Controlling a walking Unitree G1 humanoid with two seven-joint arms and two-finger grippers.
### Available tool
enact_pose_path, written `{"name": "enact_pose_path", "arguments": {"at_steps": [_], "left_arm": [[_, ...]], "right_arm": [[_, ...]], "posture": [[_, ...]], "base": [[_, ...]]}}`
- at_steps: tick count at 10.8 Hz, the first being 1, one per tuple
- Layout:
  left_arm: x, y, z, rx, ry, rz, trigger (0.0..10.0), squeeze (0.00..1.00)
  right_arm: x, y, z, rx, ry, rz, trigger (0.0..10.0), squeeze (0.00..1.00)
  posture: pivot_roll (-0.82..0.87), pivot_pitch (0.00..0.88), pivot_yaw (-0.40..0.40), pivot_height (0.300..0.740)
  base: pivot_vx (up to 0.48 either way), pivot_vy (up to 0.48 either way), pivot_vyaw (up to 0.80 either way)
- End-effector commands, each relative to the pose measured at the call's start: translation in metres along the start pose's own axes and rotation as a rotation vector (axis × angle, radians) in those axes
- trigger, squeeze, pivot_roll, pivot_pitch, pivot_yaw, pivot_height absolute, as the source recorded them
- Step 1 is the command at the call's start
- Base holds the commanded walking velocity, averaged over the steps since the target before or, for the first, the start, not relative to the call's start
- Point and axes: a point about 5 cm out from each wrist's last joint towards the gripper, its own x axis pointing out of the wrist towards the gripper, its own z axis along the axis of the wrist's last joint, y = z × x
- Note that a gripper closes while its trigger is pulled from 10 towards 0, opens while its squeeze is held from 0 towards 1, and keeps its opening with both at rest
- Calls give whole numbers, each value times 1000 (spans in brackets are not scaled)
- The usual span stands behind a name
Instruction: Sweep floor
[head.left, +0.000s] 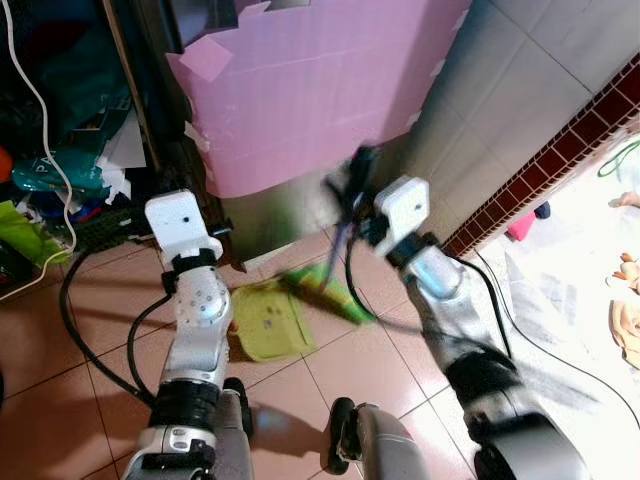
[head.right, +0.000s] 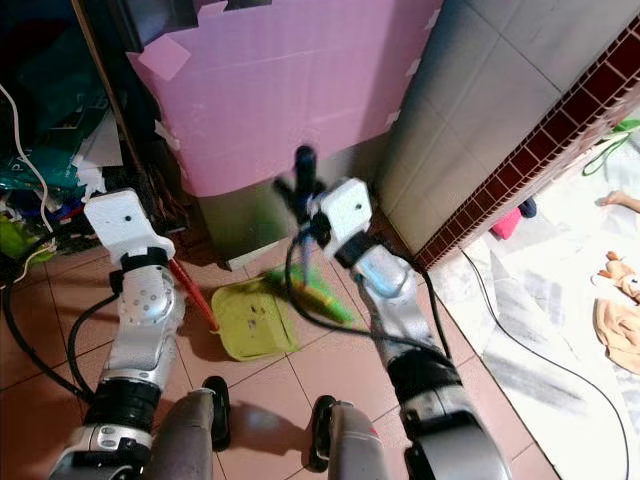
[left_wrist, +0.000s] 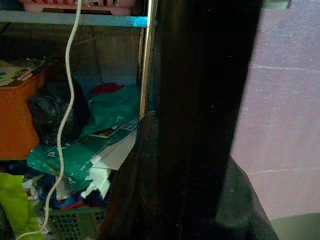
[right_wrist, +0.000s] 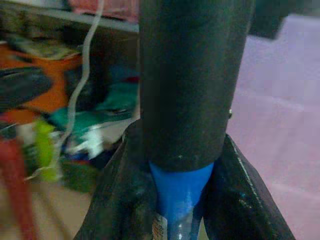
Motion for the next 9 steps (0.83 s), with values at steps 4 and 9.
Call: {"name": "enact_pose_path", "arguments": {"at_steps": [4,9], "left_arm": [[5,-11,10,-31,-46,-27,10000,0],[10,-9,12,-7,-66,-26,10000,0]], "right_arm": [[-21,0,12,214,75,279,10000,0],[-13,-64,47,-35,112,284,10000,0]], "posture": [[-42,184,-68,740],[-26,138,-57,740]], "base": [[0,0,0],[0,0,0]]}}
